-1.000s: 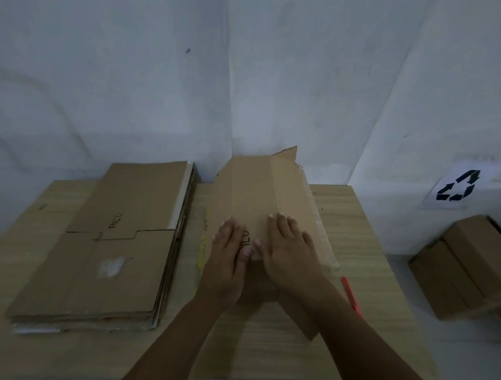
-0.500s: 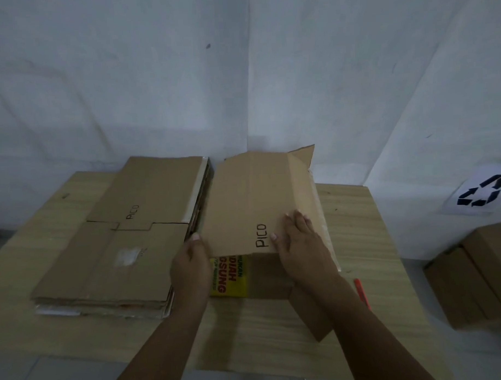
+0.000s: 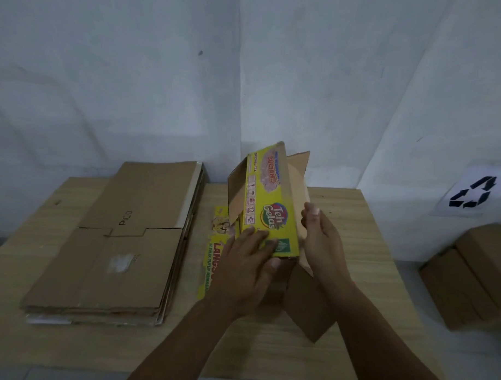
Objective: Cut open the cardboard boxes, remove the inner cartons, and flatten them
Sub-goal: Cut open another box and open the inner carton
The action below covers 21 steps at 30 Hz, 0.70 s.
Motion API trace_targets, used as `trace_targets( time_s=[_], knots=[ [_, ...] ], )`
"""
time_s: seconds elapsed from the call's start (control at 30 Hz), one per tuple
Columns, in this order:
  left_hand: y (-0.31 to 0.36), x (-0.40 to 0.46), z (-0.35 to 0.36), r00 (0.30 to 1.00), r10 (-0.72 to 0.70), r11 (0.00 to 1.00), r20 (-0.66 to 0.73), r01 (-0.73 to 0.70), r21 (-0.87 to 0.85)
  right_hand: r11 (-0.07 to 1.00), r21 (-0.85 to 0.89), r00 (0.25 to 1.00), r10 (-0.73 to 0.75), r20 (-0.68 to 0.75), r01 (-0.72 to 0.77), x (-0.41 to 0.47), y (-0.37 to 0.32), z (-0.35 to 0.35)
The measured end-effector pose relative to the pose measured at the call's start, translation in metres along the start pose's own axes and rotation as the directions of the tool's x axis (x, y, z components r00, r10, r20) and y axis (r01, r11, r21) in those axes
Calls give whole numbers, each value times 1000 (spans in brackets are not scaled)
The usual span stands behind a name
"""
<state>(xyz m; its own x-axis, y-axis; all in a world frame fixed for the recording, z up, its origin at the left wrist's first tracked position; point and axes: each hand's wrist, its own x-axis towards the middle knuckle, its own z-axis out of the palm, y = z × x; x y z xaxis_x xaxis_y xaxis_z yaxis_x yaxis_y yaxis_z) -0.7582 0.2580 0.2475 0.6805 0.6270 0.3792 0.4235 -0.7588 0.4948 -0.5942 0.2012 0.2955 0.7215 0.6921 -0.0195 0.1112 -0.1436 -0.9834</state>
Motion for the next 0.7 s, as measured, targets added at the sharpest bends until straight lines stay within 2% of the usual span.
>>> trace_targets(
  time_s=[0.03, 0.1, 0.13, 0.2, 0.23, 0.3, 0.33, 0.37, 0.43, 0.57, 0.7],
  knots=[
    [0, -1, 3, 999, -8, 997, 44, 5, 71, 999, -2, 999, -33, -17, 33, 0, -3, 0],
    [1, 1, 5, 995, -17, 988, 101, 1, 153, 982, -124, 990, -142, 9, 142, -2, -11, 4],
    [1, 4, 3, 993, -19, 989, 120, 1, 145, 966, -170, 980, -189, 58, 196, -4, -13, 9],
    [3, 9, -4, 990, -35, 999, 135, 36, -4, 922, -278, 955, -218, 200, 269, -3, -12, 18],
    [2, 11, -6, 994, -59, 991, 97, 70, -112, 856, -405, 934, -213, 287, 320, -1, -9, 22],
    [-8, 13, -10, 983, -156, 955, -95, 125, -270, 607, -681, 895, -121, 430, 409, 1, 0, 27],
    [-14, 15, -13, 961, -209, 940, -179, 147, -306, 508, -746, 883, -65, 465, 430, 1, 5, 28],
    [-21, 18, -14, 948, -240, 932, -209, 164, -325, 455, -774, 877, -33, 480, 440, 0, 7, 28],
    [-31, 30, -14, 967, -206, 944, -148, 156, -292, 430, -791, 875, 6, 485, 435, 2, 10, 28],
    [-46, 47, -8, 988, -136, 969, 70, 147, -200, 438, -795, 883, 3, 469, 420, 3, 10, 30],
    [-56, 36, -8, 977, -193, 981, 86, 193, 8, 434, -803, 893, -7, 450, 408, 2, 11, 31]
  ],
)
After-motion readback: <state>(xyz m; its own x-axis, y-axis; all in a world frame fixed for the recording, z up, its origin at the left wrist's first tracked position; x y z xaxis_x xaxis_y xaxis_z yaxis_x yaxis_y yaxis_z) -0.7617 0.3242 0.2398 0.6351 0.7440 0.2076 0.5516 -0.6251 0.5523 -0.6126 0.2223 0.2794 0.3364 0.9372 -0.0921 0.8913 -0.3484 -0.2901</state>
